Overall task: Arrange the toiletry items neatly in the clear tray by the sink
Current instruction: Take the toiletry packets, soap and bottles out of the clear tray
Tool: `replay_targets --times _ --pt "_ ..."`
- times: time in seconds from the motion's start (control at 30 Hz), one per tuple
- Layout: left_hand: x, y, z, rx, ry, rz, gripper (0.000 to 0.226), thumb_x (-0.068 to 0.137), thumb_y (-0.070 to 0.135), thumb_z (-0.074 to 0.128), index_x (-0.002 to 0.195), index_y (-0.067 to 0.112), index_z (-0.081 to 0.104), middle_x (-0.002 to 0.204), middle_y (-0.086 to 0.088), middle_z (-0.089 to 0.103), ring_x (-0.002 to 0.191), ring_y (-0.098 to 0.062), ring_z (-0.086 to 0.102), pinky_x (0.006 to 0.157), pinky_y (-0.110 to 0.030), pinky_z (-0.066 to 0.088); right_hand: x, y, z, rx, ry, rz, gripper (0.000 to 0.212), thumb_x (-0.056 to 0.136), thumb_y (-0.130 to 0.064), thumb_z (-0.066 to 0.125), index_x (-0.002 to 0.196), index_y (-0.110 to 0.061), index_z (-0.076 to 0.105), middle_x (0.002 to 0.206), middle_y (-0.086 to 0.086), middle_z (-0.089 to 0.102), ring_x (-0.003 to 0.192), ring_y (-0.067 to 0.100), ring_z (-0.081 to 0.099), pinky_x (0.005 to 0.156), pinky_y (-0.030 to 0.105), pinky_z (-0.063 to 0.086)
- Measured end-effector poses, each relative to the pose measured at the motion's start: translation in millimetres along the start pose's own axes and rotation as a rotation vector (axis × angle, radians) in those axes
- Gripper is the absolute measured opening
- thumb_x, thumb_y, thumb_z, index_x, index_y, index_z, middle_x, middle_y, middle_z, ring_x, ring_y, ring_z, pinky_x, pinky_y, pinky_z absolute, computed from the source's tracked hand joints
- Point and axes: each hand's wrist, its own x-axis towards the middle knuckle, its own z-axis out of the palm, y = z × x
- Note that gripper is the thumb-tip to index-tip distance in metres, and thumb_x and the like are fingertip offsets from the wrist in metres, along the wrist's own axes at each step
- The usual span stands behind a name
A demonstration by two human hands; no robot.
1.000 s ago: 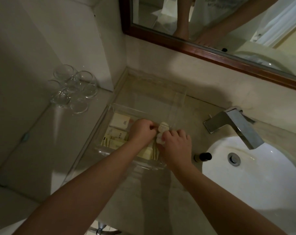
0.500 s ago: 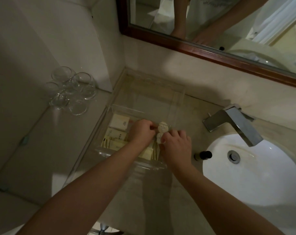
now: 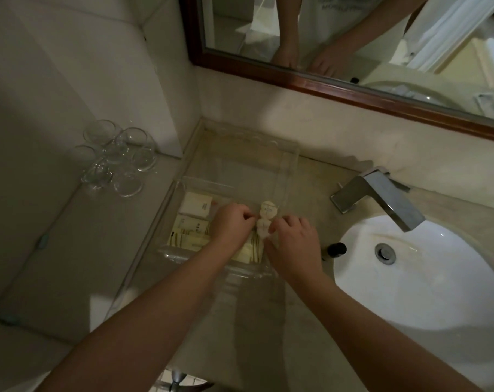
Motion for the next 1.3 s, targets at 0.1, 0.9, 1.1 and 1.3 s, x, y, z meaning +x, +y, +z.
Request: replay_targets --times 0.1,0.9,1.1,1.3 --pt "-11.3 0.8 2.8 0.057 -0.024 0.02 0.018 0.087 0.03 0.061 0.084 0.018 0.075 0.08 -0.002 0.072 0.073 -0.019 0.065 0.07 -0.036 0.056 -30.6 12.5 -16.0 0.155 0.122 0.052 0.02 0.078 -0.027 0.071 0.096 -0.021 0.063 0.095 -0.003 0.061 0.083 0.015 0.055 0.072 0.032 0.05" --pt "-24.9 19.9 19.8 0.051 0.089 -0.073 0.031 0.08 0.031 0.071 0.105 0.015 0.067 0.099 -0.002 0.068 0.09 -0.02 0.062 0.073 -0.028 0.044 -60.4 92.8 3.2 0.515 0.048 0.567 0.027 0.089 -0.023 0.061 0.114 -0.017 0.056 0.108 0.005 0.062 0.082 0.017 0.053 0.07 0.031 0.041" --pt "-31.1 -3.7 -16.4 -0.199 0.306 -0.157 0.017 0.087 0.023 0.06 0.099 0.014 0.068 0.092 0.001 0.068 0.085 -0.017 0.062 0.075 -0.028 0.047 -47.2 66.8 -21.7 0.511 0.104 0.275 0.019 0.086 -0.034 0.069 0.099 -0.021 0.061 0.088 -0.003 0.061 0.075 0.013 0.053 0.06 0.02 0.039" --pt "-51.5 -34.3 -55.8 -0.372 0.443 -0.174 0.011 0.084 0.009 0.06 0.085 0.019 0.065 0.072 0.004 0.061 0.067 -0.014 0.057 0.06 -0.018 0.044 -11.5 10.7 -35.3 0.533 -0.01 0.047 0.032 0.088 -0.034 0.064 0.117 -0.021 0.058 0.108 -0.006 0.057 0.094 0.013 0.059 0.081 0.031 0.051"
